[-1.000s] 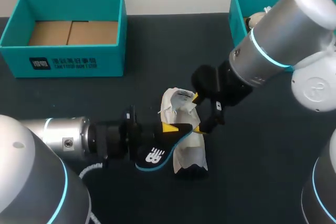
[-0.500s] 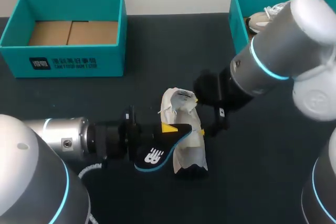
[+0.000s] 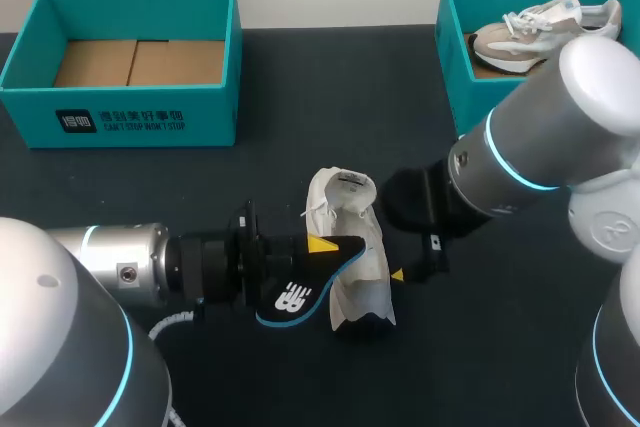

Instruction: Take the shoe out of the shoebox, open the shoe tongue, remove and reinsert the insole, then place the shoe into the shoebox

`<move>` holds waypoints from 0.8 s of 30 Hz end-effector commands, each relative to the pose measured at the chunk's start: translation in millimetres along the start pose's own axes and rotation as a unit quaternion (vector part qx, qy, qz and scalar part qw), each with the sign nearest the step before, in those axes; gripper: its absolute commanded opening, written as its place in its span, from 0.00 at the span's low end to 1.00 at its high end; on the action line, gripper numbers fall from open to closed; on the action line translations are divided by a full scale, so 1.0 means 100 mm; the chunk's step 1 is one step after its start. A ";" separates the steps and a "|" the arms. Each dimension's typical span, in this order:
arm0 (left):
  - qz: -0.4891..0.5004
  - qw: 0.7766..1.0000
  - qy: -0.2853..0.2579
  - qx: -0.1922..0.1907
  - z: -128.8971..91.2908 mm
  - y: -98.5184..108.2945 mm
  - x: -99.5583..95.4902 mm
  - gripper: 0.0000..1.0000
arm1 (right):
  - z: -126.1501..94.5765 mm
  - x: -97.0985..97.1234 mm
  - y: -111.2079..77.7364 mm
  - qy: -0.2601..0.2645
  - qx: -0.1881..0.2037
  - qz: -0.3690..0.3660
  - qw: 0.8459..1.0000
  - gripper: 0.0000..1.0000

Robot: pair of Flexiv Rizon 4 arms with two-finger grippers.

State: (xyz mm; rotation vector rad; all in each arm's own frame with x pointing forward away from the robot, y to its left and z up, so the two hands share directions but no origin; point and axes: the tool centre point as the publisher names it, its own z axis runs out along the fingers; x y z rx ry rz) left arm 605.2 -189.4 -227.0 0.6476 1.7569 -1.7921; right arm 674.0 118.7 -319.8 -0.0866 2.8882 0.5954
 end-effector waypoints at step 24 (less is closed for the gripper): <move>-0.028 1.000 0.000 -0.014 0.20 0.27 0.17 0.00 | 0.09 0.01 -0.05 -0.002 0.001 -0.025 1.000 1.00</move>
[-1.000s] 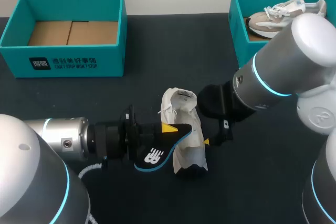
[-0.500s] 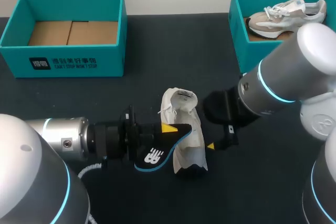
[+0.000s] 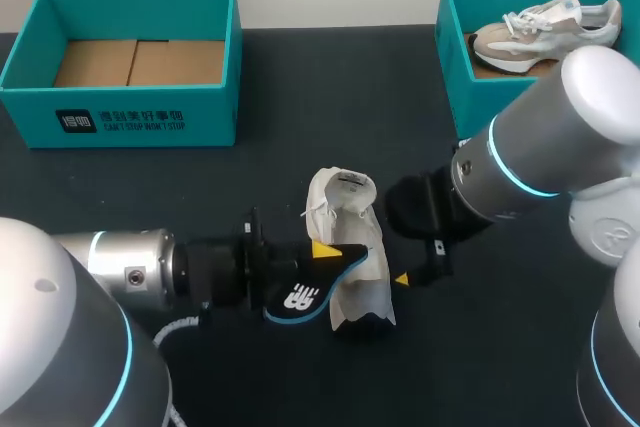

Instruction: Take the shoe out of the shoebox, open the shoe tongue, remove and reinsert the insole, then place the shoe into the shoebox

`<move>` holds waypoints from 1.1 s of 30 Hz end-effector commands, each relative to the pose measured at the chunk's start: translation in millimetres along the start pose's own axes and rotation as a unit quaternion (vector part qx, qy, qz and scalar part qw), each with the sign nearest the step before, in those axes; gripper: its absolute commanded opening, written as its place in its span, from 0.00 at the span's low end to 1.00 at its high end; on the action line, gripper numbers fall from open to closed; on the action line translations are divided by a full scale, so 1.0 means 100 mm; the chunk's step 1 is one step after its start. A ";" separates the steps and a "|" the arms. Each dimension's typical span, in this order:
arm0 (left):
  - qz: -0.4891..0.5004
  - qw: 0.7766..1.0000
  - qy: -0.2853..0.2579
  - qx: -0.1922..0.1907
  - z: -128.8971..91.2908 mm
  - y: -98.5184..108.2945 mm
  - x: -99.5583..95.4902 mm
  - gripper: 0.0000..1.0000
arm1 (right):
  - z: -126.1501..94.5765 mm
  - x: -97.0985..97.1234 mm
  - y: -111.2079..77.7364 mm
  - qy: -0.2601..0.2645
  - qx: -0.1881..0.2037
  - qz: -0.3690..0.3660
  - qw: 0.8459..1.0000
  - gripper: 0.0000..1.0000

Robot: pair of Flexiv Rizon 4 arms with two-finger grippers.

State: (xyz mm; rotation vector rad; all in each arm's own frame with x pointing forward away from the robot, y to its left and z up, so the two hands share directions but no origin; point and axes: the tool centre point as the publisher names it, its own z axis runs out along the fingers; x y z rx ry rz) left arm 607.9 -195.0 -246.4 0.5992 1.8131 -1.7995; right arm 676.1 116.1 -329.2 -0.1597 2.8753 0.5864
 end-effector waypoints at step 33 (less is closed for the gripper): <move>-0.057 0.995 0.059 -0.050 0.36 0.98 0.21 0.00 | 0.02 0.01 0.01 -0.002 0.001 0.000 1.000 1.00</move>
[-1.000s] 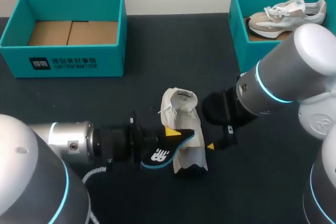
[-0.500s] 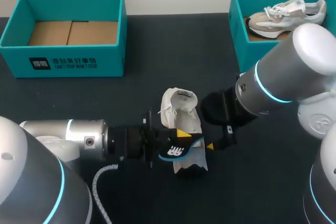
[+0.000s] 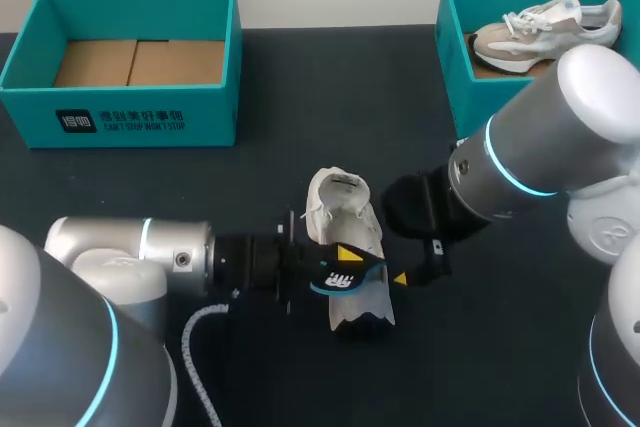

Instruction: Take the shoe out of the shoebox, open the shoe tongue, remove and reinsert the insole, then place the shoe into the shoebox

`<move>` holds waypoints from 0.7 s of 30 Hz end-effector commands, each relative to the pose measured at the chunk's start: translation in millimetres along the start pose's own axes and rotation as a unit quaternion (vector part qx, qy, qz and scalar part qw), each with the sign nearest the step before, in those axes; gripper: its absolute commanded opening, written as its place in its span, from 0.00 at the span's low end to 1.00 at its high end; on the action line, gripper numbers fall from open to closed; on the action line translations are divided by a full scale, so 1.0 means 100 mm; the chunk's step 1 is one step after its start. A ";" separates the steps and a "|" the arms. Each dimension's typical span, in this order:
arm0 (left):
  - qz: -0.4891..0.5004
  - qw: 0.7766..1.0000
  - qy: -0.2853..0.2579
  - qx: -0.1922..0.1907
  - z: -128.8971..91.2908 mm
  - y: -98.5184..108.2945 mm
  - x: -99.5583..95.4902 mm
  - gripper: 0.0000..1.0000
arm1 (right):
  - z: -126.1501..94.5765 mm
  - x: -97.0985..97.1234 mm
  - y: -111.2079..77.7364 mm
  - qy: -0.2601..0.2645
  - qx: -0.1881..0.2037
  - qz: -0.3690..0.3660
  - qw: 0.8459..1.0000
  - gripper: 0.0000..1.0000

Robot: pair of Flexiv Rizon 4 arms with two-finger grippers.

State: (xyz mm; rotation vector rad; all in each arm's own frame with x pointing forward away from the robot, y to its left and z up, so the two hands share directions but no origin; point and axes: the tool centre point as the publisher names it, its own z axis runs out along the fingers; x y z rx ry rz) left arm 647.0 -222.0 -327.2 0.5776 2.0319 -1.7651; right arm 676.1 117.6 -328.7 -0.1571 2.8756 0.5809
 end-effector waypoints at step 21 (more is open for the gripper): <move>0.014 0.999 -0.007 -0.047 0.04 0.35 -0.14 0.21 | 0.01 0.01 0.00 -0.001 -0.001 0.000 1.000 1.00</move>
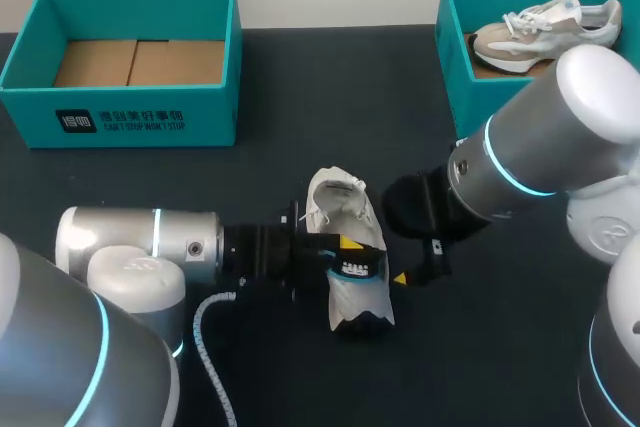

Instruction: Take the shoe out of the shoebox, open the shoe tongue, remove and reinsert the insole, then place the shoe into the shoebox

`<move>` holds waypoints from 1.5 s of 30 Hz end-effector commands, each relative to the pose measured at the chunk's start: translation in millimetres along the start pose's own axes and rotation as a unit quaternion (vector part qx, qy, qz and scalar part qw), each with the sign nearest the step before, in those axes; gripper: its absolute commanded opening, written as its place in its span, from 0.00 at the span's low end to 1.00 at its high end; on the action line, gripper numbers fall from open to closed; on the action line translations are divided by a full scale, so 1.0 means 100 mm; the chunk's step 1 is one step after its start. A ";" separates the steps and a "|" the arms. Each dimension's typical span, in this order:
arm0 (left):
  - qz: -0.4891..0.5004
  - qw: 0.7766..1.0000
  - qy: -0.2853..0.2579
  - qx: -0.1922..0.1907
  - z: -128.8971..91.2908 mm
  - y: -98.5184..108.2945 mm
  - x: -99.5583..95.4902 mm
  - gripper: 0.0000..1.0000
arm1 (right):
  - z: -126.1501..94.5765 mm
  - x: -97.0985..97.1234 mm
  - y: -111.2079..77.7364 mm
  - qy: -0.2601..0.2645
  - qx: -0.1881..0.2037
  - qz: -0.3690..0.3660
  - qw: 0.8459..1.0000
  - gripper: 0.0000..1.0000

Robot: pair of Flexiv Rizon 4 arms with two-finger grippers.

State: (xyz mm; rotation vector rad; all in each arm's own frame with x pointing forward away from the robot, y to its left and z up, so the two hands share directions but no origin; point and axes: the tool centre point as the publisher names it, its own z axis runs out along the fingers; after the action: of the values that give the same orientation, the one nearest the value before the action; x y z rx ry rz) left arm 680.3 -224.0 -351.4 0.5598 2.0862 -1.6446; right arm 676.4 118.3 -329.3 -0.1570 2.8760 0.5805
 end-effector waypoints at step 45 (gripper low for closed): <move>-0.022 0.999 0.014 -0.022 0.07 0.12 0.11 0.28 | 0.01 0.02 -0.01 -0.002 -0.001 0.000 1.000 1.00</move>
State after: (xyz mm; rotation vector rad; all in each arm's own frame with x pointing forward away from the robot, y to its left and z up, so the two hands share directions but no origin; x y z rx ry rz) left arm 677.4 -225.9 -363.3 0.5319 2.1620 -1.6232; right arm 676.4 118.2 -329.5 -0.1569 2.8756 0.5808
